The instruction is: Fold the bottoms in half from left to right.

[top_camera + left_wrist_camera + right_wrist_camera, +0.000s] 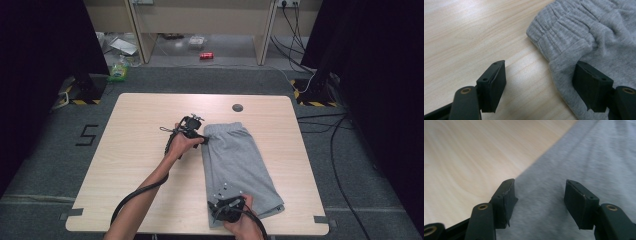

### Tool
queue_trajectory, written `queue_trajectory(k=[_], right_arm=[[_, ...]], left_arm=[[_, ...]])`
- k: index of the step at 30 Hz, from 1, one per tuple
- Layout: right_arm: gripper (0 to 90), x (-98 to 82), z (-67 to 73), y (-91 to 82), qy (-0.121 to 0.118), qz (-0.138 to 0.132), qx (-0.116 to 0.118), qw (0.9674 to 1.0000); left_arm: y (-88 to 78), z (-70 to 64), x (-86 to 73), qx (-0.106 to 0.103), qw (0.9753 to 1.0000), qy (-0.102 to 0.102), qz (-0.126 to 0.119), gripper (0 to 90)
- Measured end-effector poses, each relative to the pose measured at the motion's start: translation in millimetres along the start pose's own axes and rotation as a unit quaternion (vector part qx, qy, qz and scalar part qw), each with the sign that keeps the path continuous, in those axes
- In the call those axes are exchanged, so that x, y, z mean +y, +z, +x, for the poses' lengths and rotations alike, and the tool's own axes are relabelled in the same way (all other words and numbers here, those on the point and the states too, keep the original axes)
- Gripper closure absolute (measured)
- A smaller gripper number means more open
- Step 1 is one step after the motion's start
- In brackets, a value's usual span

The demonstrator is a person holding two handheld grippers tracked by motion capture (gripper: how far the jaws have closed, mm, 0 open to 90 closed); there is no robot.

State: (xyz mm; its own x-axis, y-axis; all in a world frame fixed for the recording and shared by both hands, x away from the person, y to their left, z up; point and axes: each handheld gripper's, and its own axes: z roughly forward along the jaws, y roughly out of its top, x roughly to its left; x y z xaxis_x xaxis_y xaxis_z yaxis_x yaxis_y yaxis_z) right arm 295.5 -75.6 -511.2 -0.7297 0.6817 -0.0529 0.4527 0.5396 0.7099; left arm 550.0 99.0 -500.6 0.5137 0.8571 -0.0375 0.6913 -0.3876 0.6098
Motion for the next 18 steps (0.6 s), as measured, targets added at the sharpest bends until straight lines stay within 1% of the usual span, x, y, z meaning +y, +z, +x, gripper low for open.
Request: queue_trajectory(k=[1, 4, 5, 7, 8, 9, 11, 12, 13, 14, 15, 16, 17, 18], right_arm=[[42.5, 2.3, 1.0, 5.2, 0.016, -0.006, 0.009, 0.9998], [42.2, 7.8, 5.9, 11.3, 0.021, -0.008, 0.009, 0.9997], [42.1, 9.5, 7.4, 13.9, 0.016, -0.011, 0.011, 0.9997], [42.1, 11.3, 8.9, 15.6, 0.013, -0.012, 0.009, 0.9998], [41.3, 14.1, 10.4, 18.5, 0.014, -0.012, 0.013, 0.9997], [41.0, 15.6, 10.3, 19.5, 0.013, -0.01, 0.014, 0.9998], [40.2, 15.6, 8.8, 18.6, 0.017, -0.008, 0.024, 0.9995], [39.3, 15.4, 8.7, 16.7, 0.024, -0.006, 0.025, 0.9994], [38.6, 15.3, 8.7, 14.1, 0.028, -0.003, 0.027, 0.9992], [38.6, 15.0, 9.3, 11.0, 0.027, -0.001, 0.03, 0.9992], [38.6, 14.5, 10.3, 8.7, 0.022, -0.003, 0.031, 0.9993], [38.5, 13.1, 13.6, 4.2, 0.02, -0.003, 0.029, 0.9994], [38.6, 12.1, 15.5, 1.4, 0.009, -0.004, 0.03, 0.9995], [38.6, 12.1, 15.5, 1.4, 0.009, -0.004, 0.03, 0.9995]], left_arm=[[0.0, 2.7, -0.9, 0.004, 1.0, -0.004, -0.003, 25.4], [-0.2, 4.9, -1.4, 0.006, 0.9999, -0.007, -0.005, 25.6], [-0.3, 7.6, -1.4, 0.007, 0.9999, -0.008, -0.005, 25.6], [-0.4, 8.5, -1.7, 0.007, 0.9999, -0.009, -0.006, 25.6], [-0.6, 9.2, -2.1, 0.008, 0.9999, -0.009, -0.006, 25.6], [-0.8, 9.6, -4.0, 0.007, 0.9999, -0.009, -0.013, 25.6], [-1.0, 9.7, -4.8, 0.007, 0.9998, -0.009, -0.015, 25.7], [-1.3, 9.9, -5.4, 0.007, 0.9998, -0.008, -0.016, 26.0], [-2.6, 9.3, -5.7, 0.004, 0.9998, -0.006, -0.016, 27.4], [-2.6, 9.3, -5.7, 0.004, 0.9998, -0.006, -0.016, 31.3], [-3.1, 8.3, -5.7, 0.001, 0.9998, -0.003, -0.017, 36.9], [-4.2, 5.9, -5.5, -0.005, 0.9998, 0.005, -0.018, 43.0], [-4.8, 3.9, -5.4, -0.01, 0.9997, 0.012, -0.019, 49.0], [-5.1, 2.5, -5.2, -0.014, 0.9996, 0.016, -0.02, 49.0]])
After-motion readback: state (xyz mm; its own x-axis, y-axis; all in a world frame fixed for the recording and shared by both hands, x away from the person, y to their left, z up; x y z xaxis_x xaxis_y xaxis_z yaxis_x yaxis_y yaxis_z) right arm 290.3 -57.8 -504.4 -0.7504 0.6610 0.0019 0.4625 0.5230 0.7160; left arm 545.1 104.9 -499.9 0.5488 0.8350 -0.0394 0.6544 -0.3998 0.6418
